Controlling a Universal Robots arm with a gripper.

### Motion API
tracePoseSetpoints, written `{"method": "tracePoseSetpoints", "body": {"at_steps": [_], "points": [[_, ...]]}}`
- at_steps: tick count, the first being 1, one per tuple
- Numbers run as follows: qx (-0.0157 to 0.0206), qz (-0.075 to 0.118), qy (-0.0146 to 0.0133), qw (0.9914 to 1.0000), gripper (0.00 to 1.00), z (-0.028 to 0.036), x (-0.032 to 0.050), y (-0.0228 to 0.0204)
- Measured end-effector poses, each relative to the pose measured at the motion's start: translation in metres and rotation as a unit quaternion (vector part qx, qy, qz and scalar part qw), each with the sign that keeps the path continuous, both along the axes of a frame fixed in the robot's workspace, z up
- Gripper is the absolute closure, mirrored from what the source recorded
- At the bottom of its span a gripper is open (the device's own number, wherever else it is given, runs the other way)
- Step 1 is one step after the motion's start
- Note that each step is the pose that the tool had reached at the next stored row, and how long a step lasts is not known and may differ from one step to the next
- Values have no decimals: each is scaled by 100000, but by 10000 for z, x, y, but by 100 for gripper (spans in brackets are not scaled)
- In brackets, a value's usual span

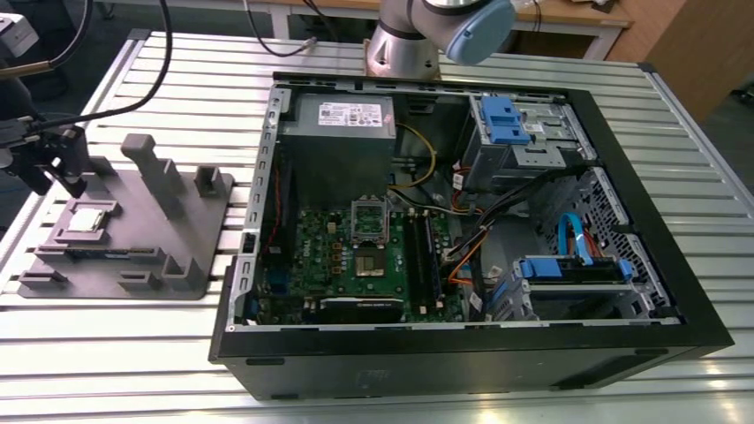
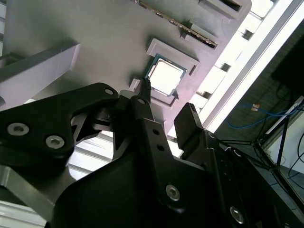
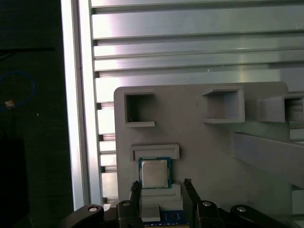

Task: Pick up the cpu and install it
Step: 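Pick up the cpu and move it towards the insertion slot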

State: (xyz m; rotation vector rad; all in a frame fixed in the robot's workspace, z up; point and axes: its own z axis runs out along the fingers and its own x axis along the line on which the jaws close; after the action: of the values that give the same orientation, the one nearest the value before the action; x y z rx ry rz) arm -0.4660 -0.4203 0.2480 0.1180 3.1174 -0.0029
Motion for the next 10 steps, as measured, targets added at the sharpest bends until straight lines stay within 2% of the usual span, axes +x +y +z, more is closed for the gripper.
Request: {"method": "tracePoseSetpoints", "body": {"at_steps": [10], "points": [[-30,1,9,100000,53,-180,-12,0]]}}
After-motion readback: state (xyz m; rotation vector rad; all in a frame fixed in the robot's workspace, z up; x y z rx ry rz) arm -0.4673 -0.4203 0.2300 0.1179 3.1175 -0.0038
